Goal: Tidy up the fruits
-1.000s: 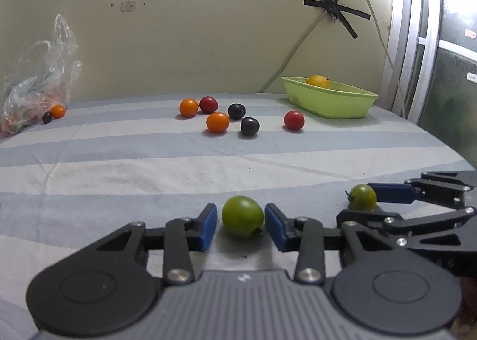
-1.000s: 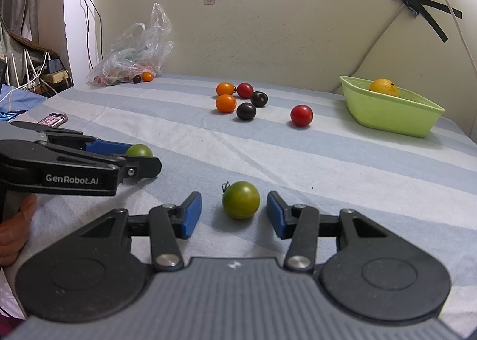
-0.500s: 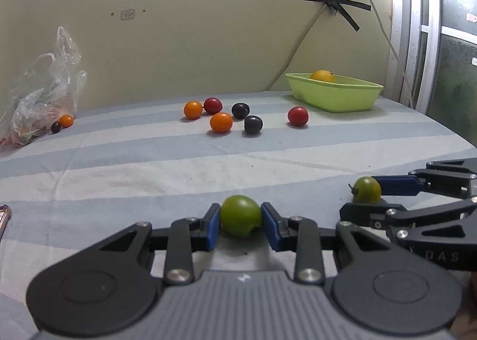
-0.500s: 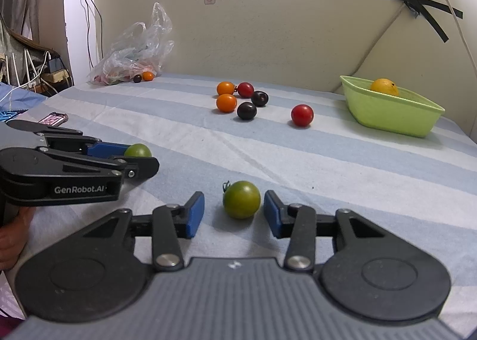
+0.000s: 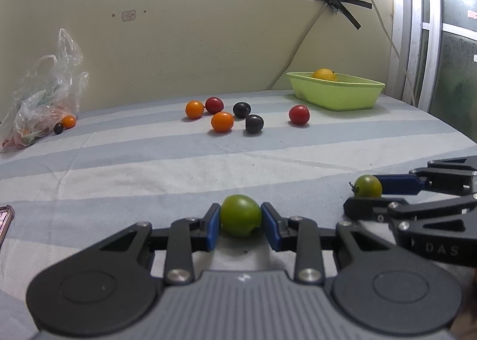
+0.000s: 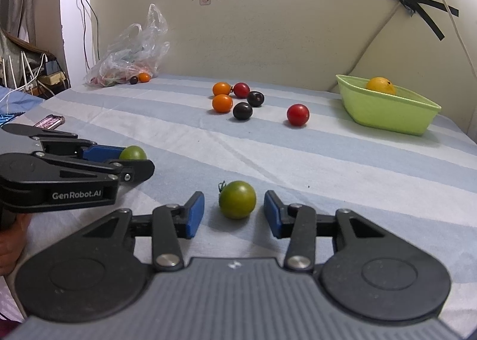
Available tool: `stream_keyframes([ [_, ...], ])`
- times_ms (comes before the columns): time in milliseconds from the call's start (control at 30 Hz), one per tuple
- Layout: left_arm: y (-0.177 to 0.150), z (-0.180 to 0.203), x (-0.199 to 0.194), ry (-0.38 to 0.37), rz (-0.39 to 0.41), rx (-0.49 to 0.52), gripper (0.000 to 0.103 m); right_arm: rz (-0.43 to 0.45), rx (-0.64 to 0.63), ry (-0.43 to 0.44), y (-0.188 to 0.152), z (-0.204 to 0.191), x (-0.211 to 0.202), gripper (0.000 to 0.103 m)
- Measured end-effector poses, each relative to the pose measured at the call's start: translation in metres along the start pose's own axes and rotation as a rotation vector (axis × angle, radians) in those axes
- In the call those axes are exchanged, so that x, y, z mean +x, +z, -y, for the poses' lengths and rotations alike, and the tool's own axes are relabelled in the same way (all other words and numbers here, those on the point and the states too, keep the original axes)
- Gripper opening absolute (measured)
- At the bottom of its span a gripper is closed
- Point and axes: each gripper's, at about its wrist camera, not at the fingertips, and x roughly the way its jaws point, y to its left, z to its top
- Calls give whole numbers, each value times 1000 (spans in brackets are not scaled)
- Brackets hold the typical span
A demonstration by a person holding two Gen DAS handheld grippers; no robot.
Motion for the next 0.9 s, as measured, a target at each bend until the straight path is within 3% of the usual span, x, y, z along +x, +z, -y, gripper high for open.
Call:
stream_keyframes([
  [67,0,0,0,-1,0,-1,30,3,4,-8,0,1,0,29],
  [300,3,-2,0,-12,-12,-36,29,37,44,-1,-1,8,-6,28],
  [467,19,-2,6,-65,-21,-47,29,37,59,37,7,18,-10,28],
  [733,94,21,34,-241,38,-29,29,187,61,-93,54,77,-10,28],
  [900,152,48,88,-329,40,-25,29,229,132,-199,79,135,17,28],
])
